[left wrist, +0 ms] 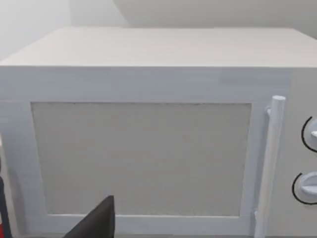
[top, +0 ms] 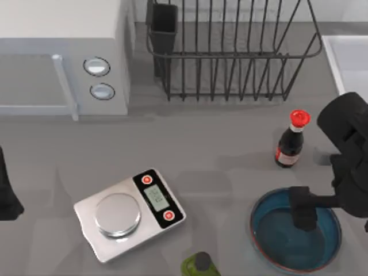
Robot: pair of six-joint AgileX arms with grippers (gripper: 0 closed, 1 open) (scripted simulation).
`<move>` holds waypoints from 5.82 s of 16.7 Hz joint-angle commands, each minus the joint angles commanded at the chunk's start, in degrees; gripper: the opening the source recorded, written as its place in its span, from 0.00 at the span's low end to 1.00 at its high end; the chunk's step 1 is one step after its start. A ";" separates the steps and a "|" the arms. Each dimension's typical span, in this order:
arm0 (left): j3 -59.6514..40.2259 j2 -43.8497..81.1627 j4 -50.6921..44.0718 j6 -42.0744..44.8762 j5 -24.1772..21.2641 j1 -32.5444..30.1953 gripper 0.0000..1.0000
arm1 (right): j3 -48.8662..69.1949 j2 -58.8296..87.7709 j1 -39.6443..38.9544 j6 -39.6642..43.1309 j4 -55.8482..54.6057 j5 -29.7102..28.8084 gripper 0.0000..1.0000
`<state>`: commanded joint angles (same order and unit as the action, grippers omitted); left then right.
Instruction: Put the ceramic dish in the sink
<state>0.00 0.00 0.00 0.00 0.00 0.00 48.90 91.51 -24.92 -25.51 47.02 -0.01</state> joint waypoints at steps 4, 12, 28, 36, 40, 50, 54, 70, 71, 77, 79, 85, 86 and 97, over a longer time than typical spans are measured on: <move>0.00 0.00 0.00 0.00 0.00 0.00 1.00 | -2.38 1.21 -0.09 -0.11 -3.20 0.00 1.00; 0.00 0.00 0.00 0.00 0.00 0.00 1.00 | -2.38 1.21 -0.09 -0.11 -3.20 0.00 0.55; 0.00 0.00 0.00 0.00 0.00 0.00 1.00 | -2.31 1.11 -0.08 -0.12 -3.14 -0.06 0.00; 0.00 0.00 0.00 0.00 0.00 0.00 1.00 | 11.33 -2.10 0.02 -0.23 14.55 -0.04 0.00; 0.00 0.00 0.00 0.00 0.00 0.00 1.00 | 21.07 -5.31 0.16 0.13 28.24 -0.06 0.00; 0.00 0.00 0.00 0.00 0.00 0.00 1.00 | 24.73 -7.21 1.08 0.72 30.95 0.68 0.00; 0.00 0.00 0.00 0.00 0.00 0.00 1.00 | 22.68 -7.84 6.76 2.65 20.86 4.50 0.00; 0.00 0.00 0.00 0.00 0.00 0.00 1.00 | -6.96 -4.84 45.96 19.67 -76.92 24.98 0.00; 0.00 0.00 0.00 0.00 0.00 0.00 1.00 | -8.56 -4.84 47.84 20.66 -81.73 25.82 0.00; 0.00 0.00 0.00 0.00 0.00 0.00 1.00 | -14.53 -5.87 54.79 24.32 -98.28 28.66 0.00; 0.00 0.00 0.00 0.00 0.00 0.00 1.00 | -14.76 -5.97 55.08 24.46 -98.93 28.76 0.00; 0.00 0.00 0.00 0.00 0.00 0.00 1.00 | -14.65 -4.95 54.88 24.37 -99.62 28.69 0.00; 0.00 0.00 0.00 0.00 0.00 0.00 1.00 | -14.77 -3.67 54.97 24.36 -100.93 28.69 0.00; 0.00 0.00 0.00 0.00 0.00 0.00 1.00 | -19.77 29.99 55.40 24.71 -140.57 28.41 0.00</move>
<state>0.00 0.00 0.00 0.00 0.00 0.00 29.13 121.49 30.48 -0.80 -93.55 28.39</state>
